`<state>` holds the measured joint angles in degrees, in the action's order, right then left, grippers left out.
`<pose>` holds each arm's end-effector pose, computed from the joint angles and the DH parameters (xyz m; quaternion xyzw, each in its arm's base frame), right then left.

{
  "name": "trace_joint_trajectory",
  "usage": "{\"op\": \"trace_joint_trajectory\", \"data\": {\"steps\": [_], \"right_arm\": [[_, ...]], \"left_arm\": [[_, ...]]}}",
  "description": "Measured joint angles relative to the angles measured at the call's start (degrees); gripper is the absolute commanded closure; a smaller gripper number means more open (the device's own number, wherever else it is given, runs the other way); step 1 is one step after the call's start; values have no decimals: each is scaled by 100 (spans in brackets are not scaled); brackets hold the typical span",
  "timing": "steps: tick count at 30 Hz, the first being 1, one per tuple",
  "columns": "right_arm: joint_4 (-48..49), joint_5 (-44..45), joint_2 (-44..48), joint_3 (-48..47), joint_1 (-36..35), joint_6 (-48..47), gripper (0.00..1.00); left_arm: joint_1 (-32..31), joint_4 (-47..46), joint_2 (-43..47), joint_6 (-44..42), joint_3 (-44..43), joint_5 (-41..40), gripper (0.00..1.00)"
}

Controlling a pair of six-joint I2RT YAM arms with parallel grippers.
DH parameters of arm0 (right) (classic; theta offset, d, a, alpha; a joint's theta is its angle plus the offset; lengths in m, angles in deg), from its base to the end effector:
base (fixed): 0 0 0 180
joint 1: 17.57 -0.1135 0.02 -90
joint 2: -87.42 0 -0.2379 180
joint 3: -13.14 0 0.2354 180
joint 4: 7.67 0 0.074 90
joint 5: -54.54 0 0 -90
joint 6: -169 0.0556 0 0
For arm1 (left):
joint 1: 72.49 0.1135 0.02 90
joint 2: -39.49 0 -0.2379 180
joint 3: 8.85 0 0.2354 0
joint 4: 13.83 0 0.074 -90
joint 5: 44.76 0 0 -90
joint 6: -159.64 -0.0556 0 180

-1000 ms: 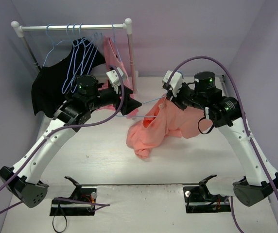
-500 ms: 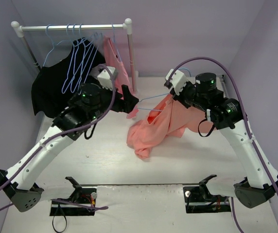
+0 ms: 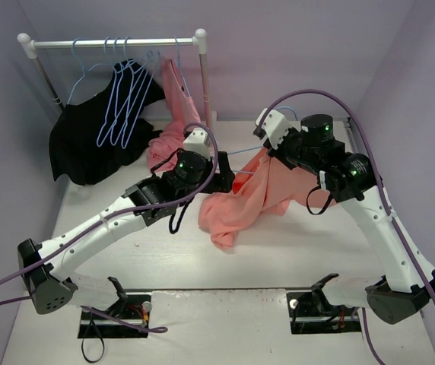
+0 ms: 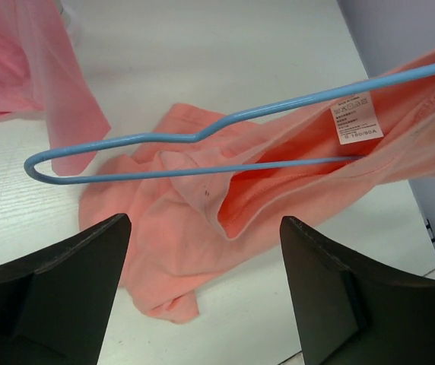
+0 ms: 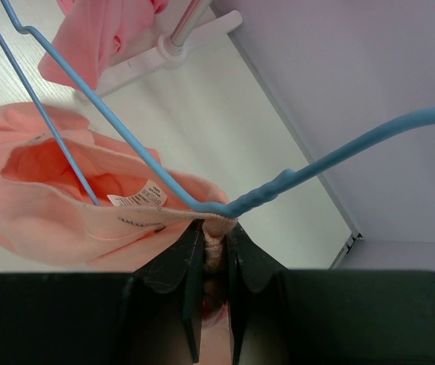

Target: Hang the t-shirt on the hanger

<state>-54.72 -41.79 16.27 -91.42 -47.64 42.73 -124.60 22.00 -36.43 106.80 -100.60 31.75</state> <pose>0.2265 0.1382 0.4378 -0.4580 0.6383 0.0100 0.6186 0.2000 -0.2358 0.3647 0.0390 0.8153 -0.3317 0.4729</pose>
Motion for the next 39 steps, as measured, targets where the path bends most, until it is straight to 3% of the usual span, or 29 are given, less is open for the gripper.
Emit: {"op": "trace_joint_trajectory", "data": {"steps": [16,24,30,34,39], "right_arm": [[38,101,-7,0,-3,151,100],[41,99,4,2,-3,186,100],[73,101,96,61,-3,230,100],[77,134,207,147,-3,238,100],[76,235,368,336,-5,238,100]], "left_arm": [[-291,-381,-732,511,406,-701,28],[-291,-762,-991,583,428,-951,52],[-291,-942,-1264,661,528,-1011,63],[-290,-1036,-1313,740,643,-1025,85],[-178,-1038,-1216,796,804,-1056,100]]}}
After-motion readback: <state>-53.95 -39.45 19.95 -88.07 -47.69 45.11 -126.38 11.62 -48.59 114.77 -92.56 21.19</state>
